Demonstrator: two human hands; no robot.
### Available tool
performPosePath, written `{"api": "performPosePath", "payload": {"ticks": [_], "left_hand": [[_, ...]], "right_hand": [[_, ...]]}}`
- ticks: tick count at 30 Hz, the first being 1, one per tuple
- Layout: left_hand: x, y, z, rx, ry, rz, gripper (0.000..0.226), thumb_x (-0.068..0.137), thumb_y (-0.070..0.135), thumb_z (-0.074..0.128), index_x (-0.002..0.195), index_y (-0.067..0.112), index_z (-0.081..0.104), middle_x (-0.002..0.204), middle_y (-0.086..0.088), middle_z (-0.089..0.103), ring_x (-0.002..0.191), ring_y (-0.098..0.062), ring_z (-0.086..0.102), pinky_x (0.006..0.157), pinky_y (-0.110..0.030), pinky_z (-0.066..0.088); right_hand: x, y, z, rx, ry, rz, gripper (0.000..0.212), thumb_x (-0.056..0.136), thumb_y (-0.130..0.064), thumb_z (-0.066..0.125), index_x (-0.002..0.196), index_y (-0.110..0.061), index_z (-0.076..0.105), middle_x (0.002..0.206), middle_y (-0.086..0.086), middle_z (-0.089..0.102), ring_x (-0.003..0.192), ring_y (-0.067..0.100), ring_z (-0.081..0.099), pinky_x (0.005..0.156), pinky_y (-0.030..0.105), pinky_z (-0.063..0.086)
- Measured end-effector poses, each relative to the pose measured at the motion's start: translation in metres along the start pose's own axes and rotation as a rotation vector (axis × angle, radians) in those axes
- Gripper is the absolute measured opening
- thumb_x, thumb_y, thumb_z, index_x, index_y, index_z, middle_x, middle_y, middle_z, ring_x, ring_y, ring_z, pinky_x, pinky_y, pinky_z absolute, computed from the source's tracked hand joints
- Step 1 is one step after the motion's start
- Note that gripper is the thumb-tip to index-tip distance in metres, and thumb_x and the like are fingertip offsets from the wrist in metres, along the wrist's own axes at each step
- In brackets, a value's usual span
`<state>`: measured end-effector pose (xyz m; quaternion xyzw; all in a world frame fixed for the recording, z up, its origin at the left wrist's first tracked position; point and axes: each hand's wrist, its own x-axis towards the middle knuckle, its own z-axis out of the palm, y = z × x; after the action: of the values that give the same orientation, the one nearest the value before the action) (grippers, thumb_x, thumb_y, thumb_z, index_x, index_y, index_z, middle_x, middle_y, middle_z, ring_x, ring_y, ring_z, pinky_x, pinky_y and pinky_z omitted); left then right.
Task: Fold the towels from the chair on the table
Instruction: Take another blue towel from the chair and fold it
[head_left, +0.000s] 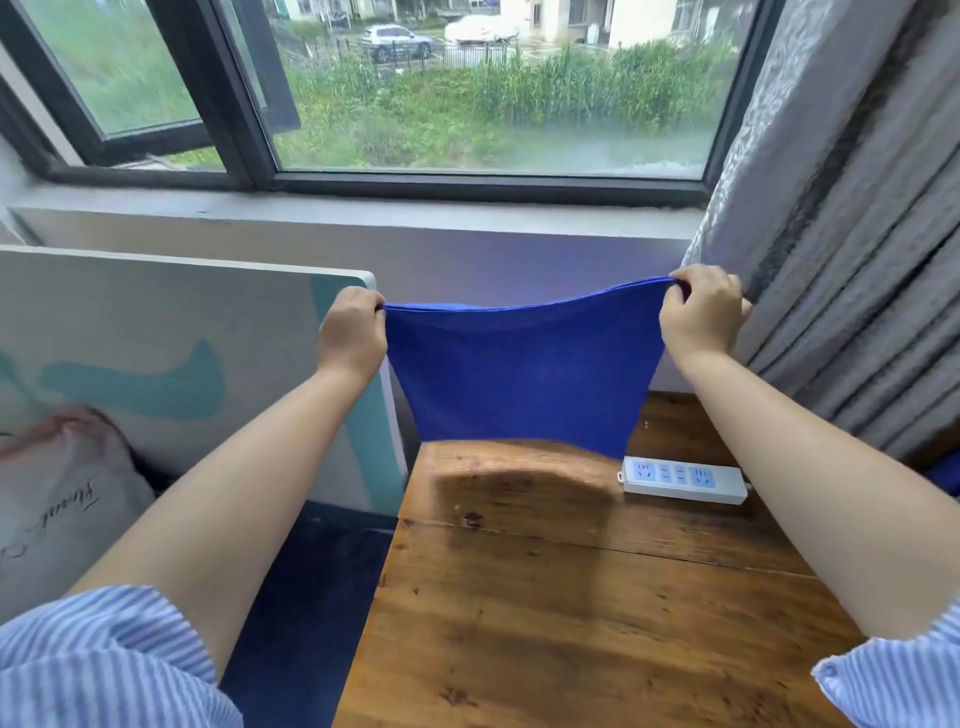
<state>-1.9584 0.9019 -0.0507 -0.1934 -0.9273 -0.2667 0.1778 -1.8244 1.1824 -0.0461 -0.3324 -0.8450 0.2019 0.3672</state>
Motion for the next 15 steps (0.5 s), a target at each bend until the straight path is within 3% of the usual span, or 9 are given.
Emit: {"api": "performPosePath", "payload": {"ticks": [3,6,10,13,15], "left_hand": [[-0.009,-0.015,0.002,0.059,-0.059,0.011,0.024,0.091,0.003,0.042,0.102,-0.007,0.061,0.11,-0.024,0.057,0.104,-0.037,0.051,0.085,-0.037,0.039],[-0.031,-0.038,0.01,0.111,-0.192,0.04,0.023,0.091,0.002,0.044,0.103,-0.005,0.062,0.109,-0.022,0.058,0.104,-0.035,0.052,0.084,-0.035,0.04],[-0.07,-0.064,0.026,0.261,-0.598,0.104,0.023,0.092,0.007,0.046,0.105,0.003,0.064,0.111,-0.016,0.058,0.104,-0.03,0.053,0.084,-0.032,0.041],[-0.109,-0.073,0.041,0.429,-0.94,0.192,0.024,0.089,0.006,0.046,0.105,0.005,0.065,0.113,-0.013,0.058,0.098,-0.027,0.053,0.085,-0.031,0.042],[-0.134,-0.074,0.054,0.529,-1.139,0.251,0.023,0.088,0.004,0.046,0.104,0.003,0.064,0.105,-0.014,0.058,0.089,-0.026,0.05,0.077,-0.03,0.041]], "right_hand": [[-0.007,0.006,0.002,0.036,-0.083,-0.076,0.026,0.086,-0.001,0.044,0.105,0.003,0.061,0.108,0.024,0.063,0.107,0.037,0.05,0.091,0.039,0.035],[-0.028,0.026,0.006,0.006,-0.303,-0.166,0.02,0.083,0.002,0.05,0.096,0.005,0.063,0.096,0.027,0.064,0.094,0.038,0.055,0.079,0.034,0.037],[-0.068,0.064,0.012,-0.19,-0.682,-0.249,0.015,0.08,0.001,0.055,0.091,0.003,0.066,0.092,0.022,0.067,0.083,0.031,0.056,0.068,0.027,0.033],[-0.112,0.089,0.022,-0.301,-0.932,-0.28,0.015,0.078,0.001,0.056,0.088,0.002,0.067,0.095,0.019,0.068,0.092,0.032,0.06,0.075,0.031,0.04],[-0.142,0.103,0.028,-0.411,-1.093,-0.298,0.014,0.08,-0.004,0.055,0.086,-0.003,0.067,0.095,0.014,0.068,0.094,0.03,0.06,0.076,0.032,0.044]]}}
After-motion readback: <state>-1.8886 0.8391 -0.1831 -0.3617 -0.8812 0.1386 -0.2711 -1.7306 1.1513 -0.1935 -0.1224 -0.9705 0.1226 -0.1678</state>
